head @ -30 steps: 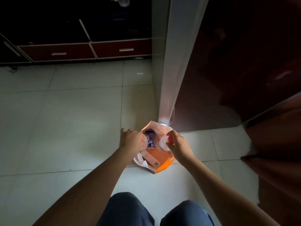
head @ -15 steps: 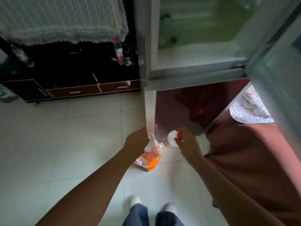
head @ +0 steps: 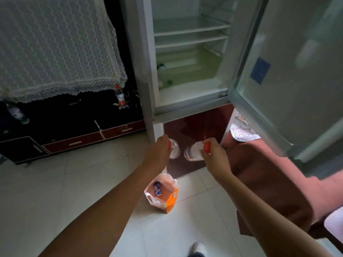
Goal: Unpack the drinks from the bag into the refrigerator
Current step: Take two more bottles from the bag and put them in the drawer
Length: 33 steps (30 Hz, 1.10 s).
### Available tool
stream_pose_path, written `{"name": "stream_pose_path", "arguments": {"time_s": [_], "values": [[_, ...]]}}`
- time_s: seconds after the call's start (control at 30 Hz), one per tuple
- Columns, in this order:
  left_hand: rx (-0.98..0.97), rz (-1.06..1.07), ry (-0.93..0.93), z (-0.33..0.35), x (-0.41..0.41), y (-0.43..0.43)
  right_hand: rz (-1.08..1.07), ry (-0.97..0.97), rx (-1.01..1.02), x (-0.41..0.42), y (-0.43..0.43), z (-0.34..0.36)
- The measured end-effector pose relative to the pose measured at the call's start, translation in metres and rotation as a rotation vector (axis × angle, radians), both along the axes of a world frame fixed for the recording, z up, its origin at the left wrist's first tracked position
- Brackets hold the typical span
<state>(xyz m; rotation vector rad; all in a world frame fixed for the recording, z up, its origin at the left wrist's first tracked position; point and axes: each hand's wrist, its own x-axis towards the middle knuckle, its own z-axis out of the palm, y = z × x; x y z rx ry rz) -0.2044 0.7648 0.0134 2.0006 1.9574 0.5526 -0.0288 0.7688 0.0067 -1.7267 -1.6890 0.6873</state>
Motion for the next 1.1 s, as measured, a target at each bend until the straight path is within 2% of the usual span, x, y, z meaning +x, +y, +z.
{"name": "stream_pose_path", "arguments": {"time_s": [0.27, 0.43, 0.57, 0.87, 1.1], "values": [[0.227, -0.003, -0.205, 0.044, 0.003, 0.001, -0.062, 0.1, 0.258, 0.01, -0.007, 0.045], [0.381, 0.047, -0.26, 0.063, 0.014, 0.029, -0.105, 0.179, 0.367, 0.022, 0.027, 0.067], [0.44, 0.067, -0.225, 0.077, 0.032, 0.071, -0.079, 0.249, 0.431, 0.035, 0.068, 0.08], [0.499, 0.201, -0.264, 0.088, 0.076, 0.169, 0.03, 0.325, 0.435, 0.07, 0.18, 0.097], [0.537, 0.322, -0.308, 0.086, 0.079, 0.222, 0.019, 0.413, 0.4, 0.072, 0.251, 0.101]]}}
